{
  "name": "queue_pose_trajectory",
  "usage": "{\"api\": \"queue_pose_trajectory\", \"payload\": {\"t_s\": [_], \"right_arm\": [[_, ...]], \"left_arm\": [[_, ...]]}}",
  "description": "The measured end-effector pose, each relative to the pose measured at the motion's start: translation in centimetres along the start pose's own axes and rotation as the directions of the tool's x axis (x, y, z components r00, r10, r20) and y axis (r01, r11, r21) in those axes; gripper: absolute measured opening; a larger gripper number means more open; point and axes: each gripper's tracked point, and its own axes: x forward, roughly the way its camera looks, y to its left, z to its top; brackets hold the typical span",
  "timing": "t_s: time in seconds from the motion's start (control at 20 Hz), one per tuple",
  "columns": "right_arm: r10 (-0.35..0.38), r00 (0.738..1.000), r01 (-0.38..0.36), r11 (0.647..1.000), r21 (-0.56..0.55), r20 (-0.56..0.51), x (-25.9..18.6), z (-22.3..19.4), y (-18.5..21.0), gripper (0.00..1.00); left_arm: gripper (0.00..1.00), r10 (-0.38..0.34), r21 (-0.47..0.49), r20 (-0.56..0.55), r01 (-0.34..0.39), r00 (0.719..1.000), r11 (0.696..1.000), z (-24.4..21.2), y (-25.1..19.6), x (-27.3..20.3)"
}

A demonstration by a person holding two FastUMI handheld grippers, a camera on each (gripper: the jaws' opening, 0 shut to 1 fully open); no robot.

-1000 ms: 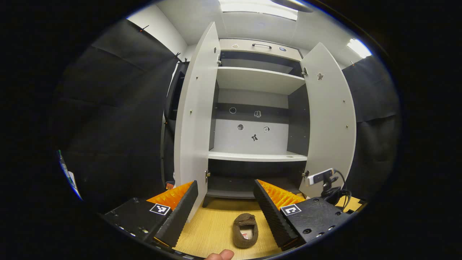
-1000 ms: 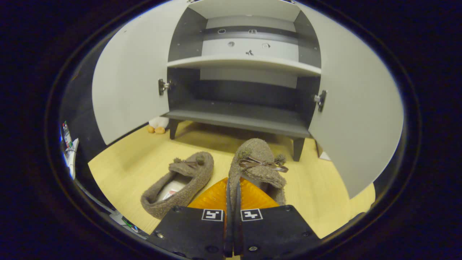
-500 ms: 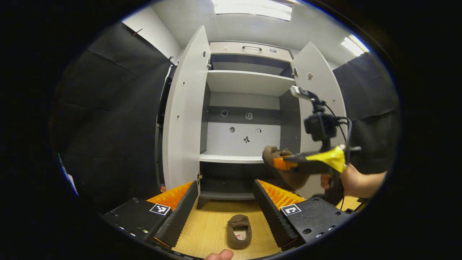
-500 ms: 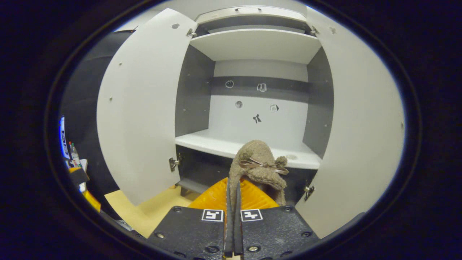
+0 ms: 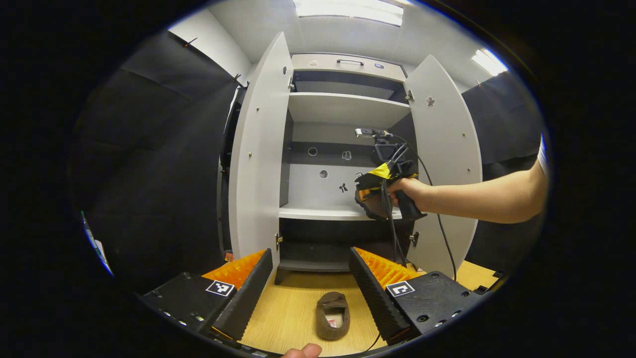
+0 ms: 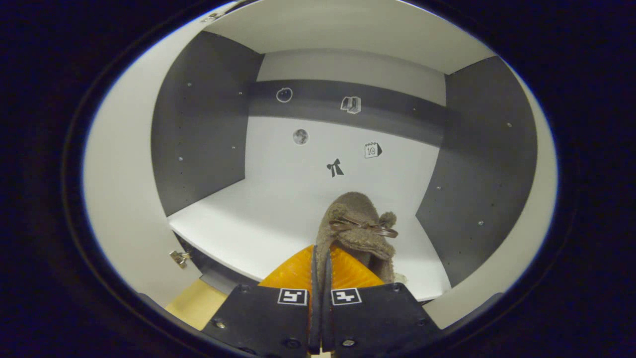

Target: Grab one shoe with the right hand and put it into the shoe cabinet, grab the other shoe with the left hand and put it into the shoe cabinet; then close the right door with the right hand and the left door with the left hand.

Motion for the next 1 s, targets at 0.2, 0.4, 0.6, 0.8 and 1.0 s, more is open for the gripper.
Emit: {"api": "queue_pose_trajectory", "payload": {"t_s": [0.2, 0.4, 0.6, 0.8, 1.0], "right_arm": [[-0.050, 0.997, 0.050, 0.999, 0.007, -0.055, 1.9, 0.0, 0.2, 0.05], [-0.065, 0.997, 0.064, 0.998, -0.025, -0.037, 2.0, 0.7, 0.1, 0.16], [-0.036, 0.999, 0.036, 0.999, -0.006, -0.034, 0.3, 0.9, 0.7, 0.43], [0.017, 0.999, -0.017, 1.000, 0.011, 0.050, -3.9, 2.8, 1.3, 0.51], [0.057, 0.985, -0.060, 0.998, 0.013, 0.165, -9.9, 3.9, 1.5, 0.60]], "left_arm": [[0.95, 0.023, 0.006, -0.007, -0.023, 1.000, 1.000, -0.3, 0.9, -0.2], [0.95, 0.026, 0.014, -0.013, -0.026, 1.000, 1.000, -0.5, 1.3, -0.3], [0.95, 0.026, 0.014, -0.005, -0.026, 1.000, 1.000, -0.3, 1.5, -0.5], [0.95, 0.011, 0.012, -0.006, -0.010, 1.000, 1.000, -0.3, 1.1, -0.3], [0.95, -0.013, 0.007, 0.003, 0.013, 1.000, 1.000, -0.3, 0.2, -0.4]]}}
